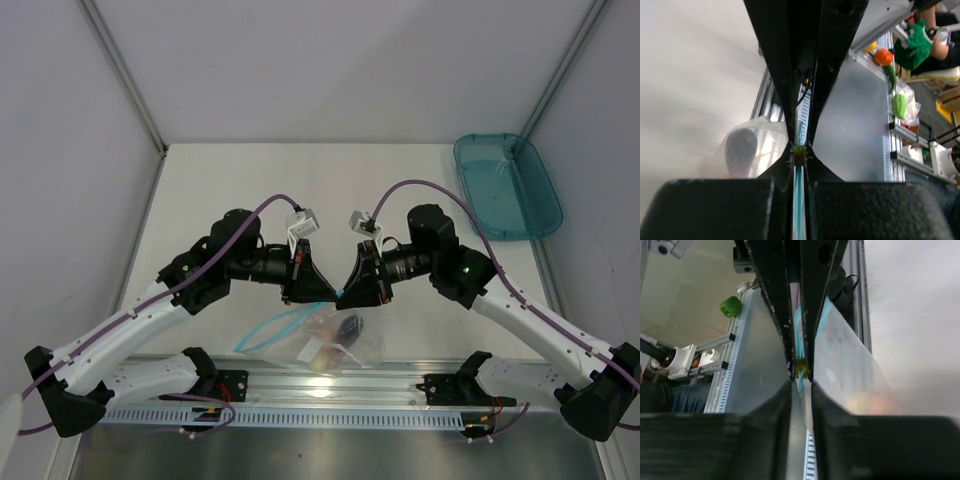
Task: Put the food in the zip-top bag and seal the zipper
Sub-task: Zip the zipper food storage bag at the center of the board.
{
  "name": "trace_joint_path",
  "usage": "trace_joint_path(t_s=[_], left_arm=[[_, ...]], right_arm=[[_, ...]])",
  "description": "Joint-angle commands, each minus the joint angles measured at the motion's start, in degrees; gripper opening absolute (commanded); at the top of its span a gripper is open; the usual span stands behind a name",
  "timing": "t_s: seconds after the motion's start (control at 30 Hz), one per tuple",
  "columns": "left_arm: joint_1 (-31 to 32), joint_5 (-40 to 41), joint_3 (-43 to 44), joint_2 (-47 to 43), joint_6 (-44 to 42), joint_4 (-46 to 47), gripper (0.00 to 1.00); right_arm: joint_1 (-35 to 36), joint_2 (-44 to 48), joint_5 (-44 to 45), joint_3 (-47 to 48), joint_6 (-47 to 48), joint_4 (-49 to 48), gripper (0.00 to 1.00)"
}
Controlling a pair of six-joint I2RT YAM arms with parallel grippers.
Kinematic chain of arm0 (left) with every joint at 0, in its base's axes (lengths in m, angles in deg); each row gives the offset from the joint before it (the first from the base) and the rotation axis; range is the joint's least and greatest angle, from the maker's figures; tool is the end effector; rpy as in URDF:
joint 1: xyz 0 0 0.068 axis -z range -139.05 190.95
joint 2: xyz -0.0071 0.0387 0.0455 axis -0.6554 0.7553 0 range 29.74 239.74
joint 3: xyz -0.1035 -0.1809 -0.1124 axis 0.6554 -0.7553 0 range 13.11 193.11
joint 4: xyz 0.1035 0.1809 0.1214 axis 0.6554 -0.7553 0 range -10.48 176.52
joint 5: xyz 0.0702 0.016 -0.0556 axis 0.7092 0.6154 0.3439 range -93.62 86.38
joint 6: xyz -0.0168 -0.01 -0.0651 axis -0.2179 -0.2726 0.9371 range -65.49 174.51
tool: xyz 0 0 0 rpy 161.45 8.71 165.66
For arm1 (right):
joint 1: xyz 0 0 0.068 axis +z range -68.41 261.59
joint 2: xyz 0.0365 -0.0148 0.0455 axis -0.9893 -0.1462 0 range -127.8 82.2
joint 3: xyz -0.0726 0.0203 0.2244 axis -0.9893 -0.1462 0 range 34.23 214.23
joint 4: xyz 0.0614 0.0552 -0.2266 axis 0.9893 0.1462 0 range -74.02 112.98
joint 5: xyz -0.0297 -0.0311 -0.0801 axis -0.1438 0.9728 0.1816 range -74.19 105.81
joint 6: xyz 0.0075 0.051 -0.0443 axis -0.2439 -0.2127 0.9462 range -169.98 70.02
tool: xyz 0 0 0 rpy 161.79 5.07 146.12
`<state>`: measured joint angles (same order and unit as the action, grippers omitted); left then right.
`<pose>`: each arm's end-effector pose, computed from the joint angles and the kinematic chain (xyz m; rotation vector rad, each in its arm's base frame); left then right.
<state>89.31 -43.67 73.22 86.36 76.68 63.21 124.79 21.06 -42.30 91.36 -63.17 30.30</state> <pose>0.1222 -0.1904 0.3370 0.9815 1.8888 -1.4501 0.1397 0.1947 0.3238 -1.2376 1.6508 1.5906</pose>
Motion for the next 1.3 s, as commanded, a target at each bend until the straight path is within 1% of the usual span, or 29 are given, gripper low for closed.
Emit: trace_joint_path(t_s=[0.0,0.03,0.07,0.13,0.2,0.23,0.27,0.3,0.33,0.4,0.47,0.5,0.73,1.2,1.23,1.27], left_arm=[[0.25,-2.31,1.93,-0.11,-0.99,1.95,0.01],[0.25,-2.31,1.85,-0.11,-0.99,1.87,0.01],[0.25,-2.14,1.85,-0.02,-1.08,1.78,0.01],[0.25,-2.05,1.85,-0.19,-1.17,1.69,0.00],[0.25,-2.05,1.85,0.07,-1.34,1.52,0.01],[0.25,-1.96,1.76,0.24,-1.43,1.08,0.01],[0.25,-1.70,1.84,0.42,-1.52,0.81,0.01],[0.25,-1.35,1.85,0.59,-1.78,0.46,0.01],[0.25,-0.91,1.85,1.03,-1.96,-0.06,0.01],[0.25,0.94,1.94,1.30,-2.57,-1.65,0.01],[0.25,2.25,1.67,1.21,-2.75,-2.52,0.01],[0.25,2.69,1.41,1.04,-2.84,-2.62,0.01],[0.25,6.21,0.88,0.25,-2.93,-3.93,0.01],[0.25,7.18,0.35,-1.25,-2.66,-4.81,0.00],[0.25,7.36,0.35,-1.60,-2.66,-4.81,0.01],[0.25,7.44,0.44,-1.77,-2.66,-4.99,0.01]], right_arm=[[1.36,-1.16,-1.66,1.50,-0.17,-3.60,0.14],[1.53,-1.34,-1.66,1.59,-0.08,-3.60,0.05],[1.97,-1.52,-1.40,1.50,0.01,-3.52,0.00],[2.24,-1.70,0.96,1.24,-0.08,-3.34,0.00],[2.85,-1.35,6.83,1.24,-0.25,-2.37,0.00],[2.77,0.13,10.69,0.28,-1.47,-4.29,0.00],[2.59,0.93,12.13,-1.99,-3.31,-6.83,0.00],[2.68,1.72,14.32,-2.97,-7.16,-10.77,0.00],[2.85,2.95,16.08,-3.77,-8.85,-12.46,0.00],[3.03,4.10,21.79,-5.08,-12.45,-13.62,0.00],[3.12,5.94,27.14,-5.97,-13.87,-15.54,0.00],[3.03,6.47,28.04,-6.49,-14.75,-15.56,0.00],[1.80,8.85,32.09,-9.13,-18.71,-17.23,0.00],[1.54,10.43,31.65,-10.80,-19.07,-16.52,0.00],[1.45,10.69,31.39,-10.89,-18.98,-16.44,0.00],[1.45,10.78,28.78,-10.98,-18.80,-16.87,0.00]])
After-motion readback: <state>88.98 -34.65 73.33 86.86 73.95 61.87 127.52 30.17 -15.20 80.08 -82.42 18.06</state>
